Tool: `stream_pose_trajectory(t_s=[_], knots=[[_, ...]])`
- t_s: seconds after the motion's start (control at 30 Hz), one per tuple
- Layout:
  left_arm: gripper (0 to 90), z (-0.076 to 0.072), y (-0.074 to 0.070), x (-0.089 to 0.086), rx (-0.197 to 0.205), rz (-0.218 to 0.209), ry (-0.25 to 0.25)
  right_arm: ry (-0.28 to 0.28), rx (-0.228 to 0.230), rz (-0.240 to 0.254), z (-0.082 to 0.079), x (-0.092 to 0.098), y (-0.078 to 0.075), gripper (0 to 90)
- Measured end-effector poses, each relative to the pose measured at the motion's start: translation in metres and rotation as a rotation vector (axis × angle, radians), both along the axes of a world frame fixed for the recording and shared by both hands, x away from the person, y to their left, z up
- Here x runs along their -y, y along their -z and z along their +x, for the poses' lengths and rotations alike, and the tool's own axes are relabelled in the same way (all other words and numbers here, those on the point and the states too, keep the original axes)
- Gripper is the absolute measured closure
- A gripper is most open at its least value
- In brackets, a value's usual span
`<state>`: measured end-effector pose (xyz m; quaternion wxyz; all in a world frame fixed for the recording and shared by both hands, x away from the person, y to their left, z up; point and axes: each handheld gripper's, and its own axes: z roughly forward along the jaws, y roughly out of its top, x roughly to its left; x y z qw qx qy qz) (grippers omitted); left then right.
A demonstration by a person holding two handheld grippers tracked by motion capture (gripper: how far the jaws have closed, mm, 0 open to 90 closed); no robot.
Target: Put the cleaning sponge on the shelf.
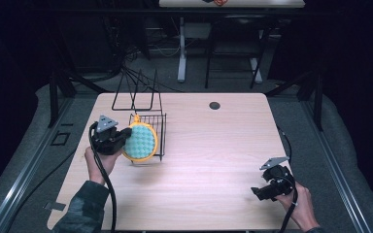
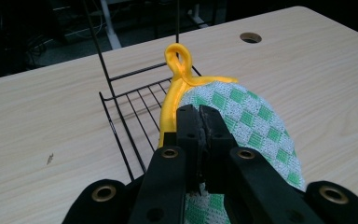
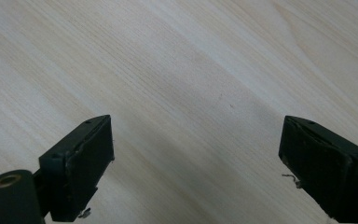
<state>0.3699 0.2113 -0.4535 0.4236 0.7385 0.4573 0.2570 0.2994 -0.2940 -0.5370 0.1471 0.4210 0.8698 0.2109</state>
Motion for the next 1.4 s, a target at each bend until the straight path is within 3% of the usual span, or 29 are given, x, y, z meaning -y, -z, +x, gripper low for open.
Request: stream_pose_trajectory(t_s=[0.3, 0.8, 1.4], knots=[[87.9, 0.014, 0.009, -0.001, 0.024, -0.026, -0.043, -0.004, -0.001, -0.001, 0.000, 0.001, 0.000, 9.7], [87.8, 0.035, 0.025, 0.004, -0.010, -0.044, -0.046, 0.003, -0.004, 0.000, 0.001, 0.001, 0.001, 9.7], [87.7, 0.046, 0.036, 0.003, -0.033, -0.066, -0.059, 0.003, -0.009, -0.002, 0.001, 0.001, 0.002, 9.9]])
